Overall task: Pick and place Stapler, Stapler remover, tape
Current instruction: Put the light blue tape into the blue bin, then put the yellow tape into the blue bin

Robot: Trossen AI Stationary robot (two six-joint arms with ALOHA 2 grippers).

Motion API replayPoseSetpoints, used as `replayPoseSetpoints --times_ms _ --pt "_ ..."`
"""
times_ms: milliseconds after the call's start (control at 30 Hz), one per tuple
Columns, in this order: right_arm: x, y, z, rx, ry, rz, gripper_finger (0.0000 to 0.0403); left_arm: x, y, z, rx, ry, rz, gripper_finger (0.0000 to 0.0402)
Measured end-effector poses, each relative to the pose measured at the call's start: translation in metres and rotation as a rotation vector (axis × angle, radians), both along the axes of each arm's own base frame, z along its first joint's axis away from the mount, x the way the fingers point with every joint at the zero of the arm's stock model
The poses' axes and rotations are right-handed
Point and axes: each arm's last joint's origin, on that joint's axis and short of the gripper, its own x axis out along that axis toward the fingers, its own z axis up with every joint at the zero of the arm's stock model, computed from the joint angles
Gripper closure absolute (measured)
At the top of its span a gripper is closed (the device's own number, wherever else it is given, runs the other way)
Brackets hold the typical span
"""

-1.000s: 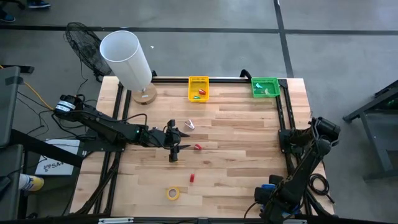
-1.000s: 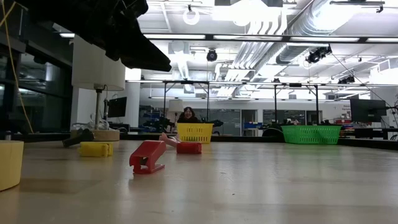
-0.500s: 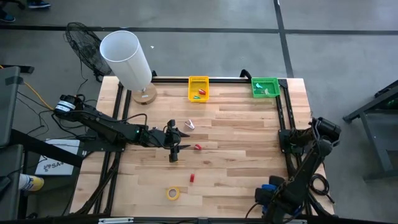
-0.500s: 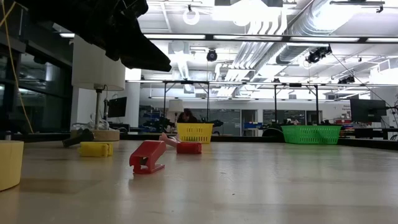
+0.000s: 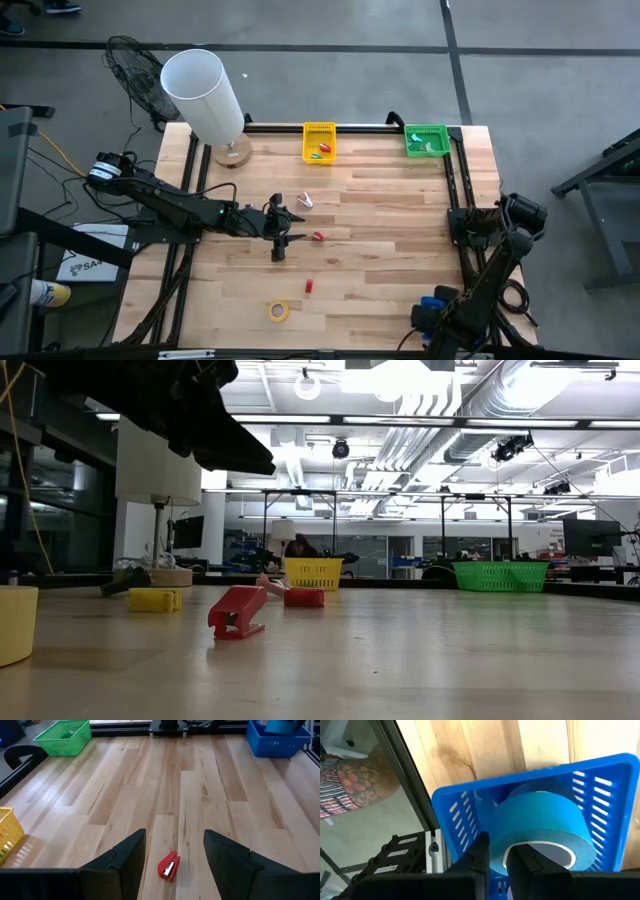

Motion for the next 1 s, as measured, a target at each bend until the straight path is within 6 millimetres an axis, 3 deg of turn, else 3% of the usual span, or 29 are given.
replayPoseSetpoints --times_ms 267,567,1000 --pt "0.005 -0.005 0.0 -0.014 0.003 0.028 0.0374 0.0 0.0 0.0 0.0 0.0 0.0 0.0206" --pt "0.002 -0.019 -0.023 0.023 0.148 0.025 0.0373 0.0 0.0 0.0 -0.001 0.002 -0.004 0.0206" --pt "0.0 -0.023 -0.007 0.072 0.125 0.029 0.0294 0.0 0.0 -0.001 0.0 0.006 -0.004 0.0206"
